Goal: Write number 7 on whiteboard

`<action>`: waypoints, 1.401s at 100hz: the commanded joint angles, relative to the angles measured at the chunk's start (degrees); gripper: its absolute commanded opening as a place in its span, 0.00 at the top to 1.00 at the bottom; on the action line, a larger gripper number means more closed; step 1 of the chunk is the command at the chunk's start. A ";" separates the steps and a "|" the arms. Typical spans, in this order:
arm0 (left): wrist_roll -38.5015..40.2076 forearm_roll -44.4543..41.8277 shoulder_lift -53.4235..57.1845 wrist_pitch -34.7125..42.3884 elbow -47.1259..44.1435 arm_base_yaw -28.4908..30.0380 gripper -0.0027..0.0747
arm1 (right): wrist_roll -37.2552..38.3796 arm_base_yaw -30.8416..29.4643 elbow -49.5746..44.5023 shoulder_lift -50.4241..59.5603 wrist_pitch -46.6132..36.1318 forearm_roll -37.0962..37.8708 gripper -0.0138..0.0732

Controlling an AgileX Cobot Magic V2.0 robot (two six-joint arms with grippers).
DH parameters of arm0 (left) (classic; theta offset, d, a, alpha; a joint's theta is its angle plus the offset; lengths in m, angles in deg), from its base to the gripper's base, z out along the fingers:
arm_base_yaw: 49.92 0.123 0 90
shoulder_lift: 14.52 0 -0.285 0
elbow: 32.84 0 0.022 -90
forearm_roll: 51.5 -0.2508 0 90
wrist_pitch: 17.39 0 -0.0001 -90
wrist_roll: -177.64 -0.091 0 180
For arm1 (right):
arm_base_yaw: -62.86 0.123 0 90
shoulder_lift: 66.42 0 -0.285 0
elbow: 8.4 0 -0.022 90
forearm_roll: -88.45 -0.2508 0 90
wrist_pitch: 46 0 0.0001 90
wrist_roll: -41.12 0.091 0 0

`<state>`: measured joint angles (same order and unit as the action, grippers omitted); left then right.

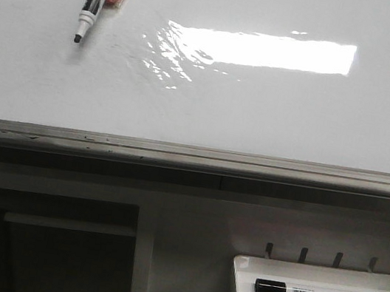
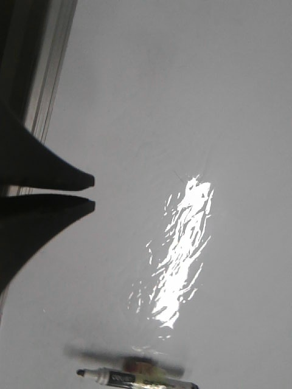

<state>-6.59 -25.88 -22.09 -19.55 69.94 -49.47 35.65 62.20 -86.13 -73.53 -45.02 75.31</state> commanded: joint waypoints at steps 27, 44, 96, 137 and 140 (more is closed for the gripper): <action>0.31 13.98 1.76 3.55 0.92 -0.28 0.99 | -0.35 -0.34 0.06 1.09 -4.60 -15.18 0.91; -0.10 12.04 -2.73 -3.84 9.13 -0.28 0.99 | -0.61 -0.34 7.62 -2.44 5.29 -15.06 0.90; -6.36 4.97 -27.29 -22.41 31.53 -3.83 0.99 | -1.69 1.96 28.31 -30.32 24.56 -9.53 0.89; -10.63 8.70 -37.05 -14.52 32.39 -13.55 0.40 | -3.54 3.17 30.03 -32.37 24.73 -9.96 0.32; -10.63 9.14 -38.04 -13.50 32.39 -14.26 0.40 | -3.54 3.17 30.03 -32.37 24.66 -9.96 0.32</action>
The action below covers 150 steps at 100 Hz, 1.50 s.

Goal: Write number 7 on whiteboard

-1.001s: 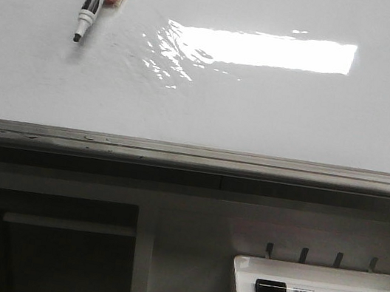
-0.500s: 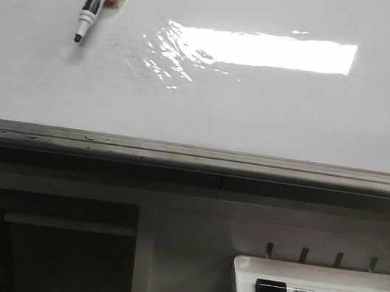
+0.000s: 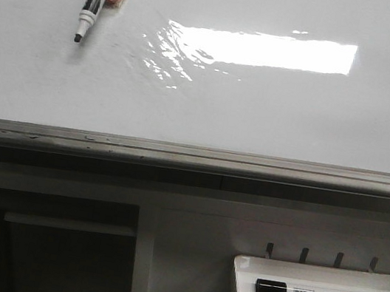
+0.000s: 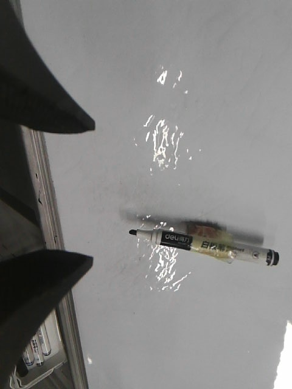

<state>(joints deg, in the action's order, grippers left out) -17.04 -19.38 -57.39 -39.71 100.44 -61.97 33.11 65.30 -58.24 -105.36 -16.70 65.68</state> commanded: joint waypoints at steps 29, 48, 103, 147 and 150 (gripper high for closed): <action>-0.59 1.13 -14.67 22.32 2.25 -12.08 0.43 | -0.99 0.07 2.14 -0.54 -4.79 -0.90 0.32; -0.59 -2.15 -24.33 31.86 5.30 -17.52 0.43 | -0.99 0.07 2.14 -0.54 -4.97 -0.90 0.32; -0.59 -6.33 -43.52 32.37 17.87 -17.80 0.45 | -1.09 0.07 2.14 -0.54 -5.06 -0.90 0.32; -0.59 -11.30 -41.99 29.03 17.98 -17.80 0.99 | -1.09 0.07 2.14 -0.54 -4.99 -0.90 0.32; -0.59 -11.96 -41.40 28.05 17.98 -17.89 0.99 | -1.09 0.07 2.14 -0.66 -4.75 -0.90 0.32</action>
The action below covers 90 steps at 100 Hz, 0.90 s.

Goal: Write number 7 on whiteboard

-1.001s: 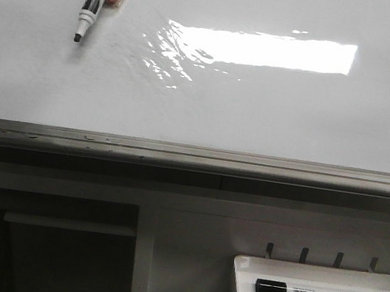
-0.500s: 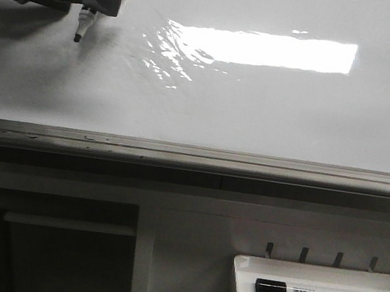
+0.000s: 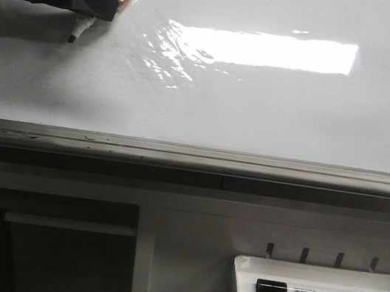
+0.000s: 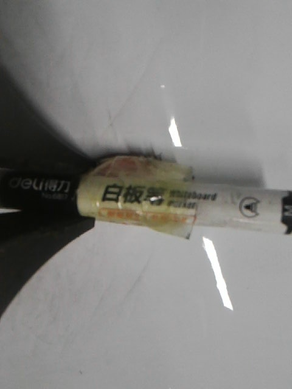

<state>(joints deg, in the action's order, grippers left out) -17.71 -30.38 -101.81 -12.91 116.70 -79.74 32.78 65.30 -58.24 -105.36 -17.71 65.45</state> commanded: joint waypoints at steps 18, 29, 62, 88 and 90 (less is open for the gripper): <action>-0.01 -11.51 7.62 -5.18 1.73 -3.76 0.99 | -6.88 0.15 5.90 -2.66 1.82 -4.68 0.32; -0.01 -15.85 9.73 -8.68 1.73 -7.73 0.99 | -16.17 0.15 11.28 -6.75 8.45 -12.70 0.32; -0.42 -24.30 10.27 -14.08 1.73 -22.15 0.99 | -32.15 0.15 23.78 -22.30 24.64 -33.81 0.32; -0.42 -25.40 9.66 -13.84 1.73 -26.02 0.99 | -36.22 0.15 29.54 -34.73 35.63 -40.50 0.32; -0.42 -25.40 9.66 -13.84 1.73 -26.02 0.99 | -36.78 0.15 29.57 -35.45 36.16 -41.39 0.32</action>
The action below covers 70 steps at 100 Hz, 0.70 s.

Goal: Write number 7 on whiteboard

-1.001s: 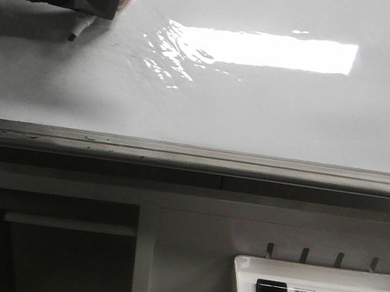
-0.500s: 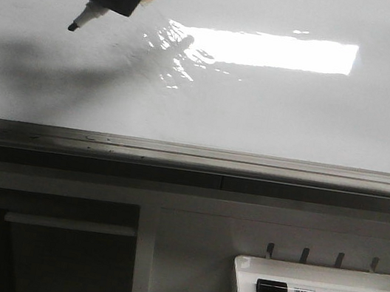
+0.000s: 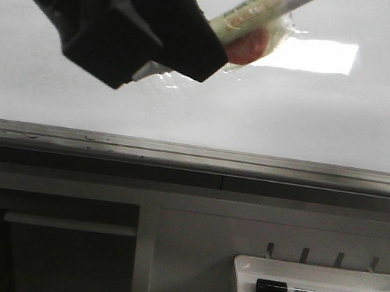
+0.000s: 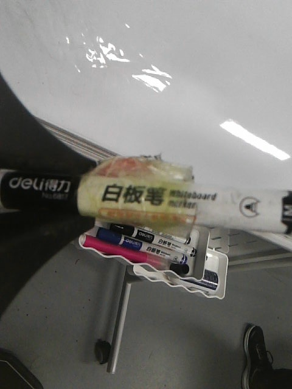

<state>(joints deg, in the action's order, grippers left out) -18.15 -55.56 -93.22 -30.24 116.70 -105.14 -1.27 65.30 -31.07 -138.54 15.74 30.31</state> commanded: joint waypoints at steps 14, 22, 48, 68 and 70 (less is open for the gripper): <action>0.02 -0.22 1.07 3.72 1.73 -0.62 0.99 | -4.82 0.51 2.97 -6.29 6.72 -9.57 0.32; 0.02 -0.31 1.07 3.94 1.73 -0.62 0.99 | -5.80 1.88 3.36 -7.81 7.54 -9.85 0.32; 0.02 -0.36 1.07 4.85 1.73 -0.62 0.99 | -7.67 5.52 5.23 -10.78 7.94 -10.07 0.37; 0.02 -0.70 1.07 7.09 1.73 -0.62 0.99 | -8.99 5.62 5.23 -11.03 8.22 -9.82 0.72; 0.02 -0.70 1.07 7.53 1.73 -0.62 0.99 | -9.38 5.62 5.23 -11.03 8.22 -9.82 0.76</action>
<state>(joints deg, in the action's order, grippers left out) -18.15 -56.20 -93.22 -28.56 116.70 -105.27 -8.37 70.78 -27.60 -150.85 22.55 24.38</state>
